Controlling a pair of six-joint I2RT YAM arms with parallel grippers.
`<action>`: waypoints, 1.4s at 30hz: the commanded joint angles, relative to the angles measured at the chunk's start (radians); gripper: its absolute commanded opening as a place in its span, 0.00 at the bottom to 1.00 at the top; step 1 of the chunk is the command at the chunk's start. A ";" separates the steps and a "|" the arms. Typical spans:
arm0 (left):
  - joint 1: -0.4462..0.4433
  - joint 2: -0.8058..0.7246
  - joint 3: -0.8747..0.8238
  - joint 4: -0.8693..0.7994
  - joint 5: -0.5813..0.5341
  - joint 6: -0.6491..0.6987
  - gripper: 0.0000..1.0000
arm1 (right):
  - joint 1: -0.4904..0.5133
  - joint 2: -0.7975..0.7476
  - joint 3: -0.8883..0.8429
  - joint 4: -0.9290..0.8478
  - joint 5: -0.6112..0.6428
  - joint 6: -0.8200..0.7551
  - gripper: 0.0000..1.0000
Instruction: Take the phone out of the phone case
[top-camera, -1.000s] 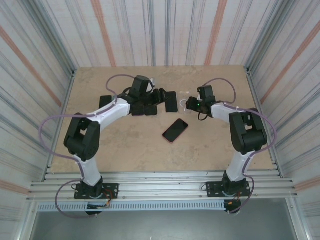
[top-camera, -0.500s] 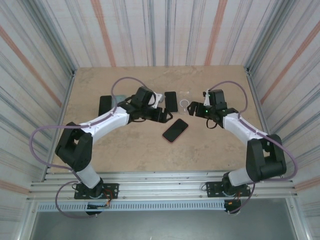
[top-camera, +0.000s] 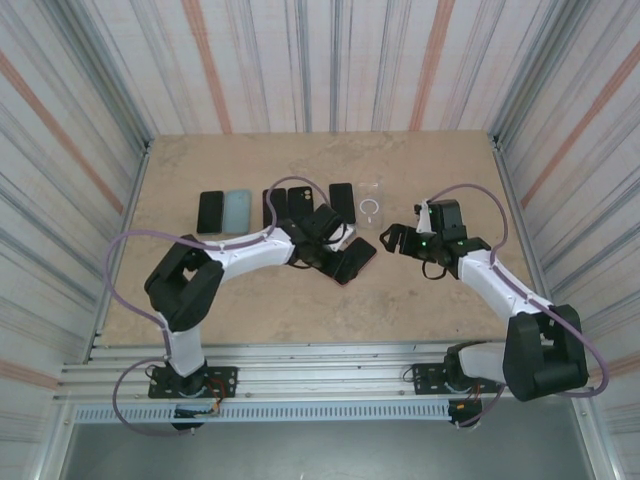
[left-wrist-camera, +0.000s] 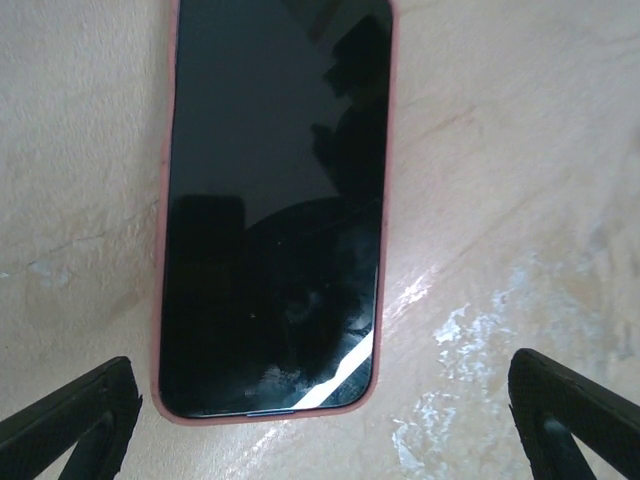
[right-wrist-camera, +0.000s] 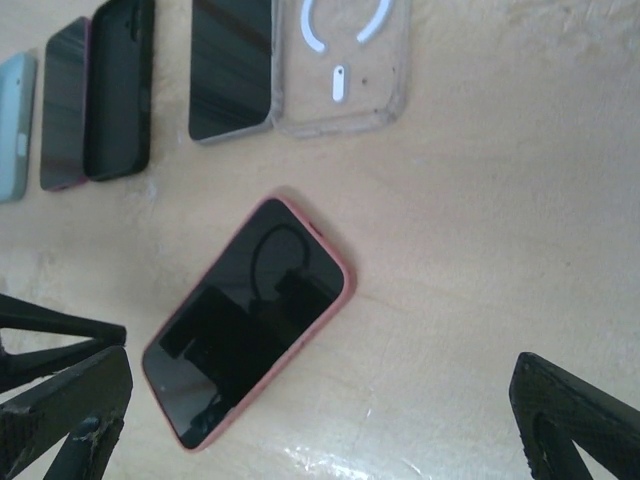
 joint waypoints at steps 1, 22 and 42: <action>-0.020 0.032 0.048 -0.044 -0.076 0.030 0.99 | -0.009 -0.030 -0.024 -0.012 -0.013 0.029 0.99; -0.106 0.226 0.246 -0.256 -0.250 0.115 0.94 | -0.037 -0.034 -0.051 0.016 -0.012 0.040 0.99; -0.086 0.247 0.214 -0.313 -0.243 0.194 0.64 | -0.060 -0.012 -0.061 0.055 -0.068 0.052 1.00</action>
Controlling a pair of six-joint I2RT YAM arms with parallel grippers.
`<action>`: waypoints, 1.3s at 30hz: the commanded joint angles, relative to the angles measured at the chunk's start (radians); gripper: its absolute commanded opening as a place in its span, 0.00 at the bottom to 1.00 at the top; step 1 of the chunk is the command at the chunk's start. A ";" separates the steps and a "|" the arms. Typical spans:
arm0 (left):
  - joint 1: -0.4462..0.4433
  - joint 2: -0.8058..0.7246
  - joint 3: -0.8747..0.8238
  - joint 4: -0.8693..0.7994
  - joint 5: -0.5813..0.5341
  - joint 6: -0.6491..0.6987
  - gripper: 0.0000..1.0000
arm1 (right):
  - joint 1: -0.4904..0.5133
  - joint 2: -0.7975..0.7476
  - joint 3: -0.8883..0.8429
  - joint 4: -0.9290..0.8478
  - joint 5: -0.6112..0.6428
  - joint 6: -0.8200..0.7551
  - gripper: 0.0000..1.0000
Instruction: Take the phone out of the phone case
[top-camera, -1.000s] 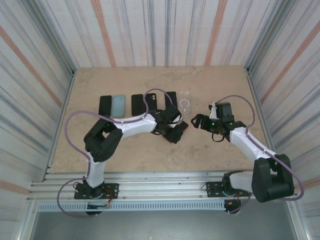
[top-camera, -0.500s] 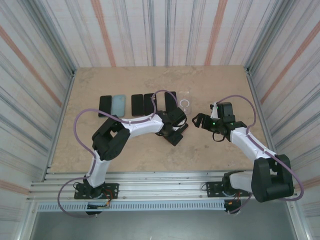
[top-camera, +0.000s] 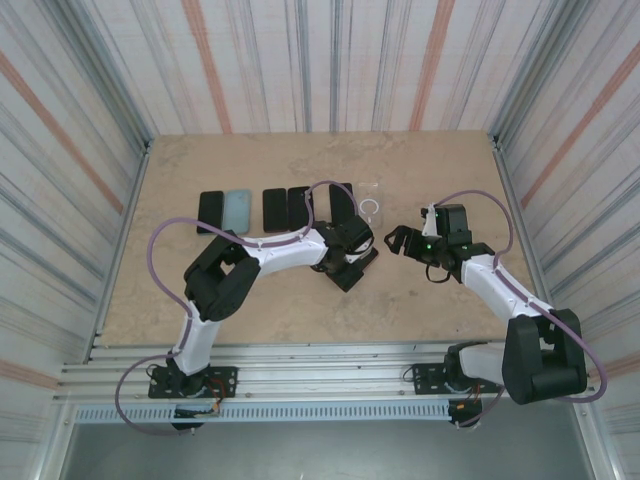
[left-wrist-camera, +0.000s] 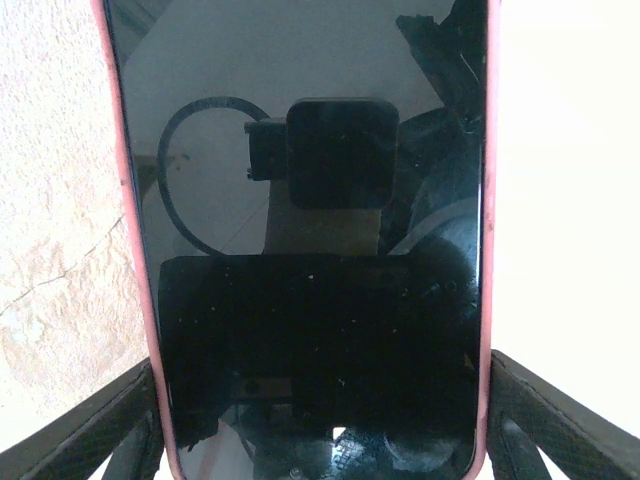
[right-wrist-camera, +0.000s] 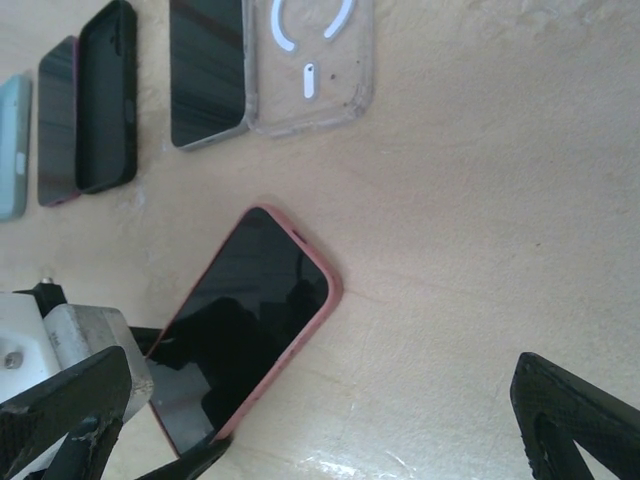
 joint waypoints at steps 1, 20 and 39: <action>0.013 0.003 -0.012 -0.072 -0.003 0.063 0.63 | -0.015 0.010 -0.017 0.022 -0.040 0.025 1.00; 0.029 -0.183 -0.034 -0.002 -0.065 0.419 0.51 | -0.071 0.170 0.014 0.159 -0.250 -0.027 0.94; 0.073 -0.203 -0.037 0.007 0.019 0.537 0.44 | -0.057 0.289 0.090 0.192 -0.359 -0.066 0.89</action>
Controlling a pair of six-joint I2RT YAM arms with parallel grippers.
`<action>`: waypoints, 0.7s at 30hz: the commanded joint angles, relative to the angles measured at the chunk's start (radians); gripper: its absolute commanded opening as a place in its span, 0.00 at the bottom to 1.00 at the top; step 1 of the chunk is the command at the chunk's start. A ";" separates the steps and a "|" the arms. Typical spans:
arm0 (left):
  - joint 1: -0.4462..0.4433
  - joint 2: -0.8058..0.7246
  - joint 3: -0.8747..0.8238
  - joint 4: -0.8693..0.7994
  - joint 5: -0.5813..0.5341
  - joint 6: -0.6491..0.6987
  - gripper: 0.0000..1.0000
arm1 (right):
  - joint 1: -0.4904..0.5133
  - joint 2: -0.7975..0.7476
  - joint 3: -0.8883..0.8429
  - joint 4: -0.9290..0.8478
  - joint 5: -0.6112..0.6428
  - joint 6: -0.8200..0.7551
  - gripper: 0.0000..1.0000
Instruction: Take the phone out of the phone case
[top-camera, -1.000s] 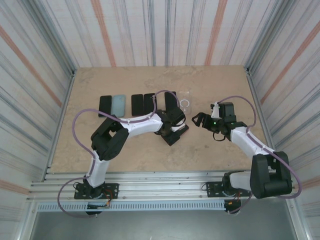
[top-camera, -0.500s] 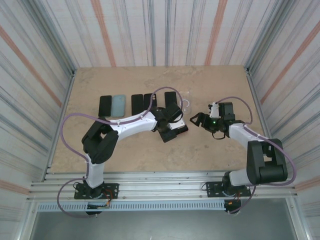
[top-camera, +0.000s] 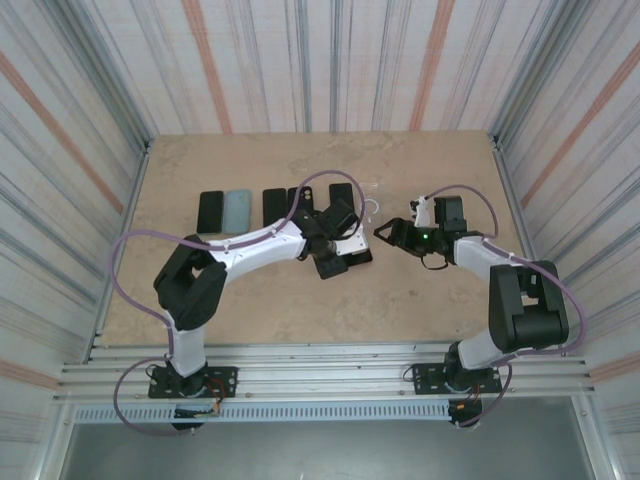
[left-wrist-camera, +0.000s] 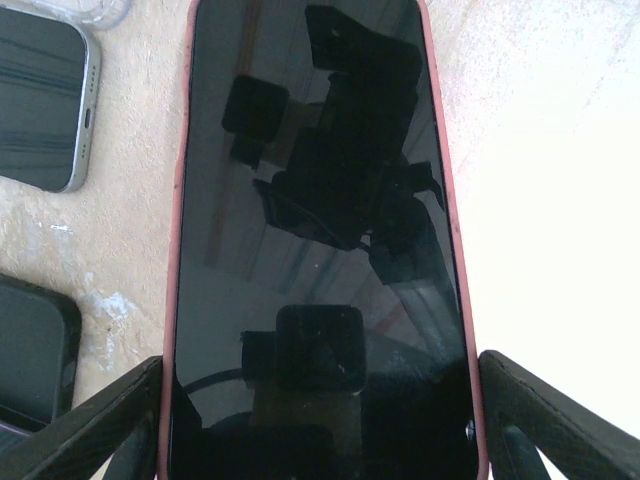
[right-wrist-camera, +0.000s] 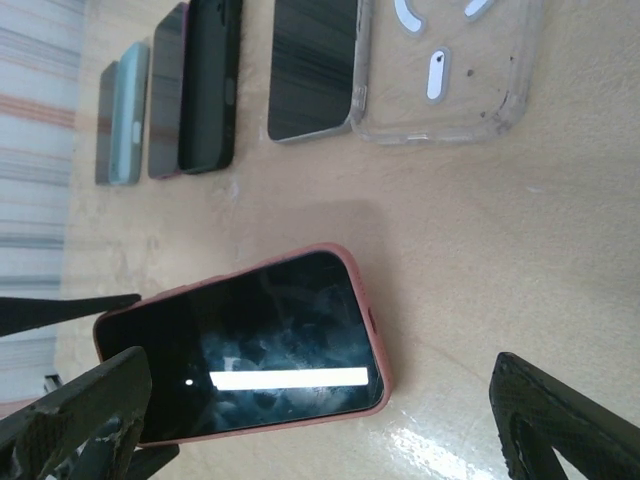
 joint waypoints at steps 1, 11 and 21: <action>0.013 -0.011 0.016 -0.002 0.071 0.001 0.44 | 0.006 0.016 0.023 -0.001 -0.023 -0.033 0.89; 0.012 0.044 -0.055 0.058 0.113 -0.091 0.46 | 0.009 0.025 0.023 -0.011 -0.023 -0.039 0.89; 0.013 0.085 -0.089 0.109 0.110 -0.135 0.49 | 0.010 0.028 0.018 -0.011 -0.019 -0.037 0.88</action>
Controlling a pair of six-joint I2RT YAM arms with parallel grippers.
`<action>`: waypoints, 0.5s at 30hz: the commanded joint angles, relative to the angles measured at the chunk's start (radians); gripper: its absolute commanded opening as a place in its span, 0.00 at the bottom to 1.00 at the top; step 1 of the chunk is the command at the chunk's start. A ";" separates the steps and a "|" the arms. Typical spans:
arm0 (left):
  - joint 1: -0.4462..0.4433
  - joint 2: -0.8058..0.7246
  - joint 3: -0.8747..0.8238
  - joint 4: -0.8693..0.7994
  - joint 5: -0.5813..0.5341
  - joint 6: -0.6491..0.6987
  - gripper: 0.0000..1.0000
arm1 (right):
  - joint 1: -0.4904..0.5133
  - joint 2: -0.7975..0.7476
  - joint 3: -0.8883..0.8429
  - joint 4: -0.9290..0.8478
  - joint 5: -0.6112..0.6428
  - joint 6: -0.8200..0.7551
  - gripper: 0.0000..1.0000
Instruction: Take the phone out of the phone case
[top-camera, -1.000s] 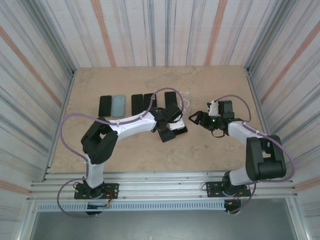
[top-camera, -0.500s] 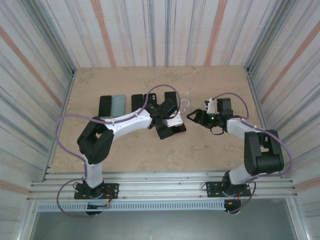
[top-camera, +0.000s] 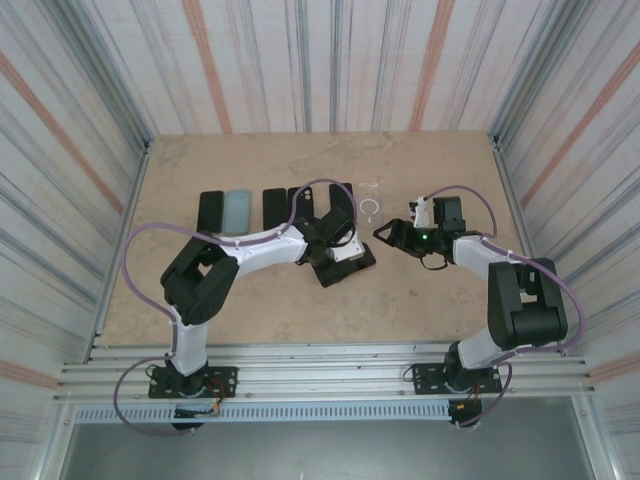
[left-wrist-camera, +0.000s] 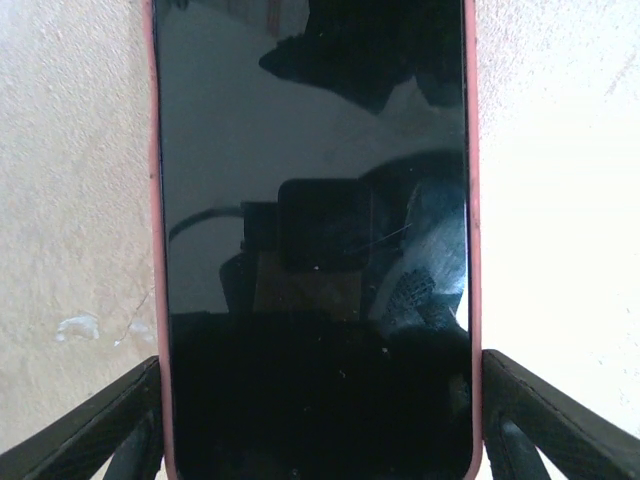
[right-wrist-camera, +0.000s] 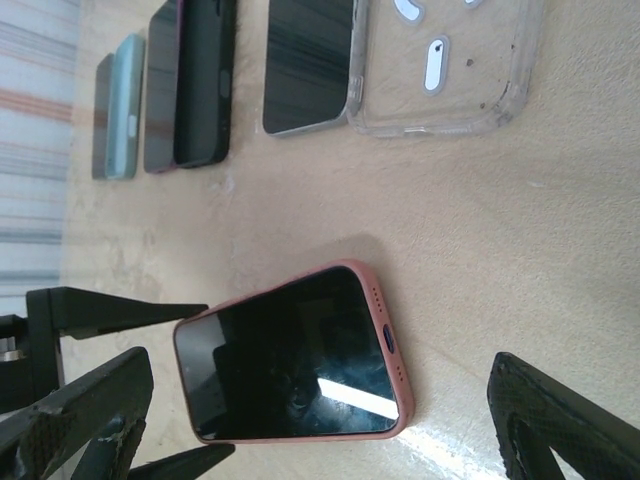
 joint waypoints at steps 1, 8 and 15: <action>-0.001 0.032 -0.008 0.022 0.017 -0.026 0.50 | 0.007 0.012 0.018 -0.012 -0.016 -0.030 0.88; 0.001 0.058 0.017 -0.003 0.035 -0.021 0.57 | 0.007 0.014 0.020 -0.015 -0.014 -0.029 0.88; 0.002 0.063 0.057 -0.043 0.043 -0.013 0.71 | 0.008 0.006 0.022 -0.021 -0.009 -0.030 0.89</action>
